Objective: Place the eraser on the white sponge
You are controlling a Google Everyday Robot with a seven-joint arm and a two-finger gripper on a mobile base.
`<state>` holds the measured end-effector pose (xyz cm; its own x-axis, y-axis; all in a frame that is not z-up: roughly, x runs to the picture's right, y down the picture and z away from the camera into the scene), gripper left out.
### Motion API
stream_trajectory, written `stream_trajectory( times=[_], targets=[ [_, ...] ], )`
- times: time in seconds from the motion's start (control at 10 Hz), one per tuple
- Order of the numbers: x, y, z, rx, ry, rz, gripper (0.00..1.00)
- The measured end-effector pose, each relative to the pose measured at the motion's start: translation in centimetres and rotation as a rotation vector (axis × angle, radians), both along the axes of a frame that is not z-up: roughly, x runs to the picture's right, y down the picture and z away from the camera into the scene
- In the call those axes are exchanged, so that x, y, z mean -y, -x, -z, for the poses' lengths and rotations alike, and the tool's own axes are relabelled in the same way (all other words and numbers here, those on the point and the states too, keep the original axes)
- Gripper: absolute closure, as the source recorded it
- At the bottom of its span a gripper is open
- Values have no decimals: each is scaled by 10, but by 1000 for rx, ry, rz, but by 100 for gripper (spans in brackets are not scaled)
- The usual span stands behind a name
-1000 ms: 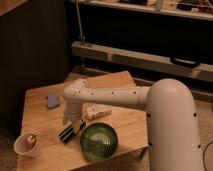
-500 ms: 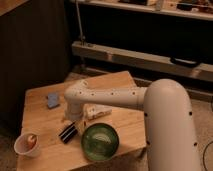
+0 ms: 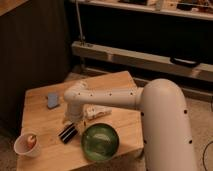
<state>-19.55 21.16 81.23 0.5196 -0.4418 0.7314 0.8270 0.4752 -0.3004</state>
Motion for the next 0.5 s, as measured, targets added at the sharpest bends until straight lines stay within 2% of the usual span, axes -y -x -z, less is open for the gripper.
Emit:
stream_trajectory(
  times=[0.1, 0.4, 0.5],
  targets=[
    [0, 2, 0, -3, -2, 4, 59],
    [5, 6, 0, 5, 7, 4, 91],
    [8, 7, 1, 18, 13, -3, 97]
  ],
)
